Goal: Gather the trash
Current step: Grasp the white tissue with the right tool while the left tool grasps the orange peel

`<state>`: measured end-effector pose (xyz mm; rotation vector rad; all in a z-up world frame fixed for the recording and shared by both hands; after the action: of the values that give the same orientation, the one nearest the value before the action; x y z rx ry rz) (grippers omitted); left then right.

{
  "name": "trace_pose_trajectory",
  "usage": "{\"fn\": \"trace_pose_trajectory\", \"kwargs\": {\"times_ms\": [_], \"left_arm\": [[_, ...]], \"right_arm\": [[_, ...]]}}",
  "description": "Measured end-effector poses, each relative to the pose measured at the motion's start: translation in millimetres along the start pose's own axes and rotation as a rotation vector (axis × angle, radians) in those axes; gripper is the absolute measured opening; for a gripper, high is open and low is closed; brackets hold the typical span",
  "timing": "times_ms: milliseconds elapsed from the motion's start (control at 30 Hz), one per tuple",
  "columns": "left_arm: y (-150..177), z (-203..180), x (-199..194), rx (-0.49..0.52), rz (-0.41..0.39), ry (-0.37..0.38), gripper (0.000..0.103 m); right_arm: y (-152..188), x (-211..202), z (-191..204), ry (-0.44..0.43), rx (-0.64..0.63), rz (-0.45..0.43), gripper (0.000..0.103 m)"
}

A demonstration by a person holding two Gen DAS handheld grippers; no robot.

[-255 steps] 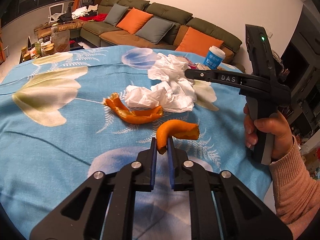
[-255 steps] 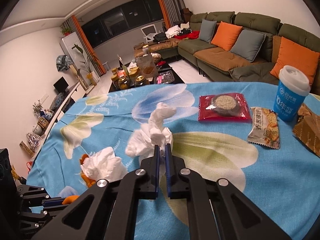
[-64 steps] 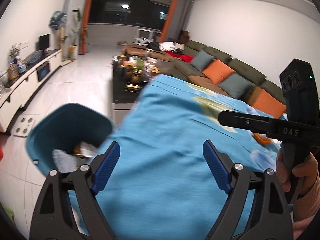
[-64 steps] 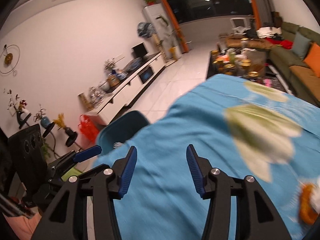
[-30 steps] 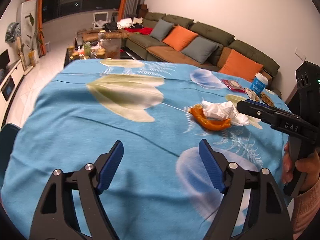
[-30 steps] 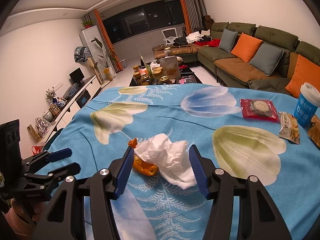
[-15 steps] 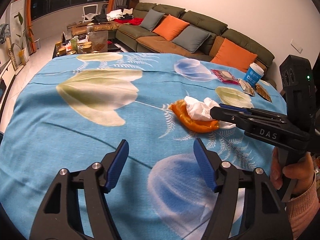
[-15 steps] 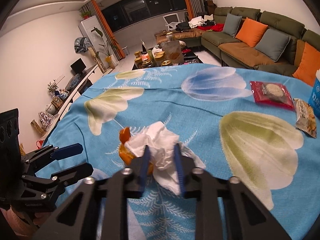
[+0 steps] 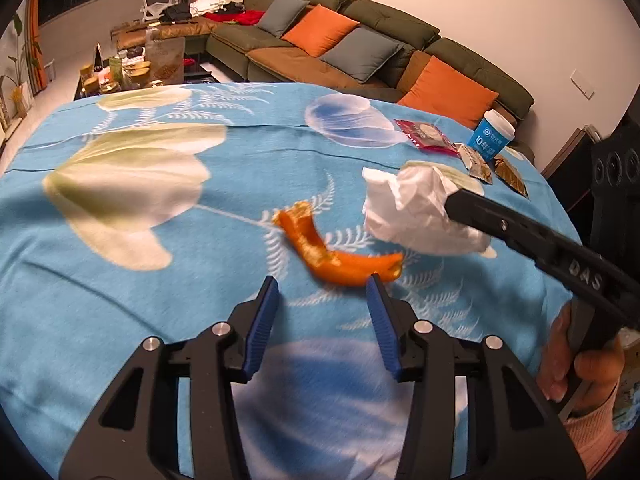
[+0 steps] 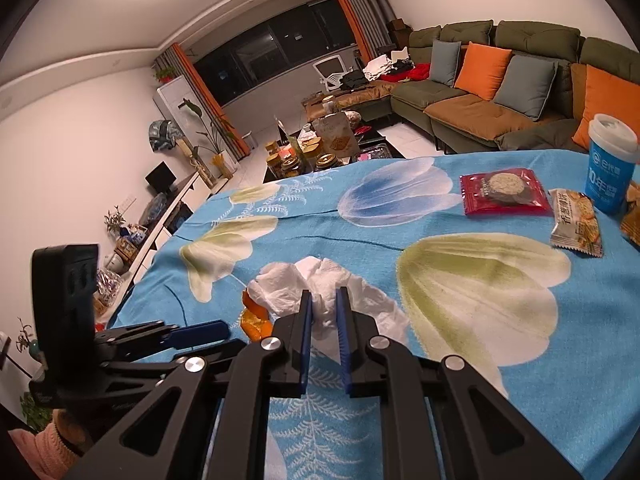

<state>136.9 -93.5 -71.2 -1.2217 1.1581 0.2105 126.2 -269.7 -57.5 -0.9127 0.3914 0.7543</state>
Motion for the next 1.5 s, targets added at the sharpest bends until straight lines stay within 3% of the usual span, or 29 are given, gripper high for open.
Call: {"fn": "trace_pose_trajectory", "kwargs": {"times_ms": [267, 633, 867, 1000, 1133, 1200, 1500], "left_arm": [[-11.0, 2.3, 11.4, -0.033, 0.008, 0.031, 0.042], [-17.3, 7.3, 19.7, -0.107, 0.019, 0.134, 0.036], [-18.4, 6.5, 22.5, -0.117, 0.02, 0.129, 0.036], [-16.7, 12.3, 24.0, -0.153, 0.012, 0.18, 0.018], [-16.6, 8.1, 21.2, -0.13, 0.0, 0.166, 0.011], [-15.7, 5.3, 19.1, -0.111, -0.004, 0.164, 0.0], [-3.2, 6.0, -4.7, -0.058, -0.025, 0.112, 0.0]], "right_arm": [[1.1, -0.7, -5.4, -0.02, 0.015, -0.002, 0.011], [1.8, 0.1, -9.6, -0.027, 0.028, -0.003, 0.011], [-0.5, -5.4, -8.3, -0.036, 0.026, -0.021, 0.011], [-1.1, -8.9, -6.4, -0.04, 0.021, -0.031, 0.011], [0.9, -12.1, -4.4, -0.045, 0.015, -0.033, 0.011], [0.6, -13.4, -3.9, -0.049, 0.018, -0.034, 0.011], [2.3, -18.6, -2.0, -0.06, 0.015, -0.041, 0.011]]}}
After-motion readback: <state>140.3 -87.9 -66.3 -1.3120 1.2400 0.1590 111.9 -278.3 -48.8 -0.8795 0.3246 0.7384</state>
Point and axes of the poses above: each gripper's, at about its wrist camera, not at the fingertips, and x roughly the way its jaws point, z to its left, y to its underside, the point moved 3 cm from there along x, roughly the way its jaws point, and after that the axes turned 15 degrees about x, right-handed, at the moved point
